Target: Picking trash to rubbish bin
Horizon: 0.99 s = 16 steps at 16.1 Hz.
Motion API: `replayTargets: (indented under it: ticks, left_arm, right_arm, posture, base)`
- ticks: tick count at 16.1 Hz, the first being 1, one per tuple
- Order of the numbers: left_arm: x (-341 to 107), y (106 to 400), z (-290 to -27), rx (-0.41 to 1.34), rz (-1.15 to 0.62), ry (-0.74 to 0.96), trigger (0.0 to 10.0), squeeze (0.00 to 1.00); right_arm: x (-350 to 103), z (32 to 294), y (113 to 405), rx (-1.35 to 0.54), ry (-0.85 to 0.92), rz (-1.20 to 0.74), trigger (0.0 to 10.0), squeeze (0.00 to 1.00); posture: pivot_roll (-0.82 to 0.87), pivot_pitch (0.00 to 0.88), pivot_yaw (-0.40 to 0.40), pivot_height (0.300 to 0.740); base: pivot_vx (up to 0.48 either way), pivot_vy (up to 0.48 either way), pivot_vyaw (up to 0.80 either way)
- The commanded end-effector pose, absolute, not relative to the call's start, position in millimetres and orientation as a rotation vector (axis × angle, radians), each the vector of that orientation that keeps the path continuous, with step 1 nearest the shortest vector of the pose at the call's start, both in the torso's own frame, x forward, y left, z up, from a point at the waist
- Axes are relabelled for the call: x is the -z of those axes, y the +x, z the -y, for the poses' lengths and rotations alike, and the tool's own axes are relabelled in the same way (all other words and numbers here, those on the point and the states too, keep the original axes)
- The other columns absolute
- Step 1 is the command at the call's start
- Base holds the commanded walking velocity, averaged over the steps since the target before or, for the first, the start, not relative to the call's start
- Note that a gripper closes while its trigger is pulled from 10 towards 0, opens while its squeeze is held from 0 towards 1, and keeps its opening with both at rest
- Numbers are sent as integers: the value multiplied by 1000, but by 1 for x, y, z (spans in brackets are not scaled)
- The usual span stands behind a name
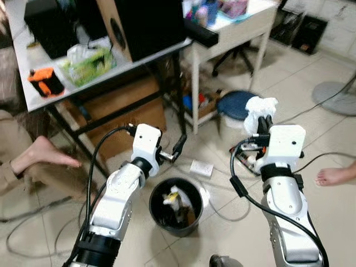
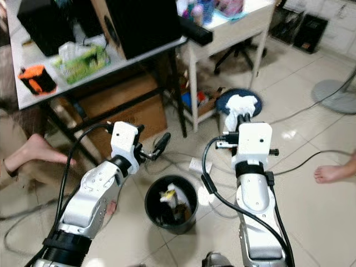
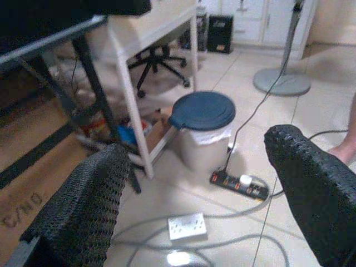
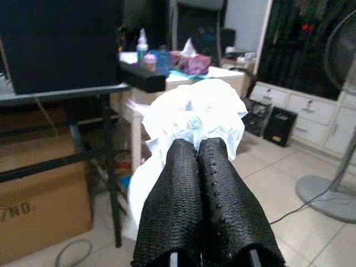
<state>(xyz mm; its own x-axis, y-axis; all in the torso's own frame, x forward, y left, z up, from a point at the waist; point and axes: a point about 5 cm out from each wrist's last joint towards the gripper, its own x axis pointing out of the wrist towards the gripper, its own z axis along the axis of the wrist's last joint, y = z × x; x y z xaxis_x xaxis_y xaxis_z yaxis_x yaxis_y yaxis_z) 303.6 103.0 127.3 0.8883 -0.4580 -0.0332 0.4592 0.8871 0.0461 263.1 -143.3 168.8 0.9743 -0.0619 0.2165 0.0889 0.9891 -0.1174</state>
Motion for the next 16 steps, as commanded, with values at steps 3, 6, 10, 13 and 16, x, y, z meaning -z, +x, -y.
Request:
replayTargets:
  ticks: [3, 6, 10, 13, 16]
  left_arm:
    - [-125, 304, -106, 462, -35, 62, 10000, 0]
    - [-123, 304, -107, 455, -43, 74, 10000, 0]
    - [-124, 305, -108, 451, -39, 74, 10000, 0]
    - [-123, 303, -108, 456, -44, 65, 10000, 0]
    - [-124, 303, -108, 461, -40, 69, 10000, 0]
  right_arm:
    - [-167, 138, 265, 66, -144, 210, 10000, 0]
    - [-171, 130, 270, 56, -143, 227, 10000, 0]
    - [-169, 128, 269, 46, -135, 225, 10000, 0]
    - [-169, 127, 270, 45, -121, 227, 10000, 0]
    - [-169, 127, 271, 46, -122, 227, 10000, 0]
  posture:
    - [-79, 139, 123, 740]
    - [-77, 139, 123, 740]
    - [-70, 139, 122, 740]
    - [-65, 141, 120, 740]
    - [-64, 144, 120, 740]
  base:
    - [0, 0, 0]
    - [0, 0, 642]
    - [0, 0, 770]
    - [0, 0, 0]
    - [275, 0, 0]
